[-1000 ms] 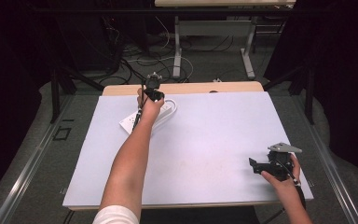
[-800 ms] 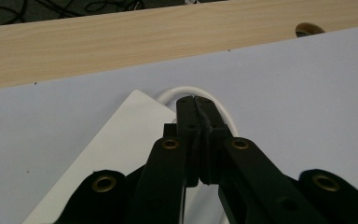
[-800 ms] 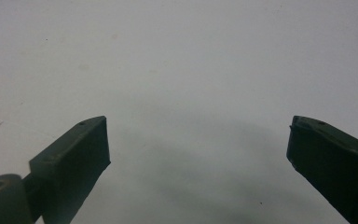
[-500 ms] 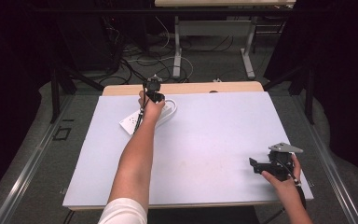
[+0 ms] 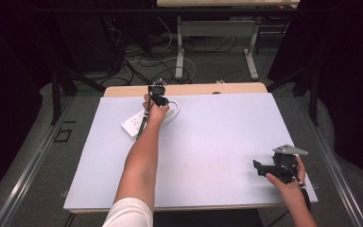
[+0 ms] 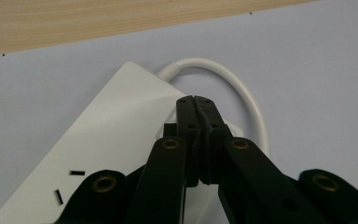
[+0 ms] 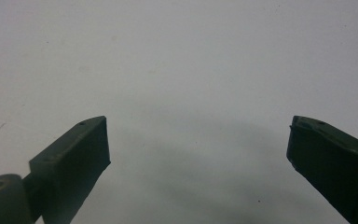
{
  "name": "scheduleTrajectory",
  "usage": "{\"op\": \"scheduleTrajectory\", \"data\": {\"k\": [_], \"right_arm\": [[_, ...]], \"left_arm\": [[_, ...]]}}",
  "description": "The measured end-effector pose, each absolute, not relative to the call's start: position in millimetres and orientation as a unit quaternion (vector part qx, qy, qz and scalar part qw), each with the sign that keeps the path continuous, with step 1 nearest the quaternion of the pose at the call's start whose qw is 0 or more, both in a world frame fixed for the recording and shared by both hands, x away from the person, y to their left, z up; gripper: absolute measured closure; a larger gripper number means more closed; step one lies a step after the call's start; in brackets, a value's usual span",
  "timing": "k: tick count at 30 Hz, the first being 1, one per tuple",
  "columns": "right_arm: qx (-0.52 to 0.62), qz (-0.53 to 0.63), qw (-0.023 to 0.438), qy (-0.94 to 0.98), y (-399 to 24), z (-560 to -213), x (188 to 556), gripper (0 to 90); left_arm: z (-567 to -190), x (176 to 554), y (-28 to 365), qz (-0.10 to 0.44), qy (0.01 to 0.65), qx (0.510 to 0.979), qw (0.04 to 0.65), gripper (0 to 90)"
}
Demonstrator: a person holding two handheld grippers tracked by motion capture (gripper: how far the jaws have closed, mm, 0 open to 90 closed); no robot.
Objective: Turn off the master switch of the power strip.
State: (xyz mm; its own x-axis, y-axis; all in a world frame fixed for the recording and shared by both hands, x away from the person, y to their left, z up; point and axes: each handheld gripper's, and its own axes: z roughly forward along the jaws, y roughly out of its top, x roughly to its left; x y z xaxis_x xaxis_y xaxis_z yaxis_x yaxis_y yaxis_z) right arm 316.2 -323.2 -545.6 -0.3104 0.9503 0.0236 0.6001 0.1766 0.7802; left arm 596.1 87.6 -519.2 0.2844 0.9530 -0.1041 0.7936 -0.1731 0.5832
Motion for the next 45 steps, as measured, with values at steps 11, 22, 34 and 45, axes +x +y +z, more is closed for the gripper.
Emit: {"op": "scheduleTrajectory", "data": {"k": [11, 22, 34, 45], "right_arm": [[0.529, 0.355, 0.247, 0.73, -323, -546, 317, 5.3], [0.533, 0.357, 0.247, 0.726, -323, -545, 316, 5.3], [0.53, 0.356, 0.244, 0.73, -320, -546, 318, 5.3], [0.53, 0.358, 0.242, 0.73, -319, -545, 318, 5.3]], "left_arm": [[-520, 595, 83, 0.143, 0.578, 0.757, 0.269, 90.0], [-521, 592, 76, 0.179, 0.582, 0.752, 0.252, 90.0], [-511, 592, 84, 0.156, 0.579, 0.752, 0.274, 90.0], [-507, 591, 90, 0.148, 0.584, 0.747, 0.28, 89.9]]}}
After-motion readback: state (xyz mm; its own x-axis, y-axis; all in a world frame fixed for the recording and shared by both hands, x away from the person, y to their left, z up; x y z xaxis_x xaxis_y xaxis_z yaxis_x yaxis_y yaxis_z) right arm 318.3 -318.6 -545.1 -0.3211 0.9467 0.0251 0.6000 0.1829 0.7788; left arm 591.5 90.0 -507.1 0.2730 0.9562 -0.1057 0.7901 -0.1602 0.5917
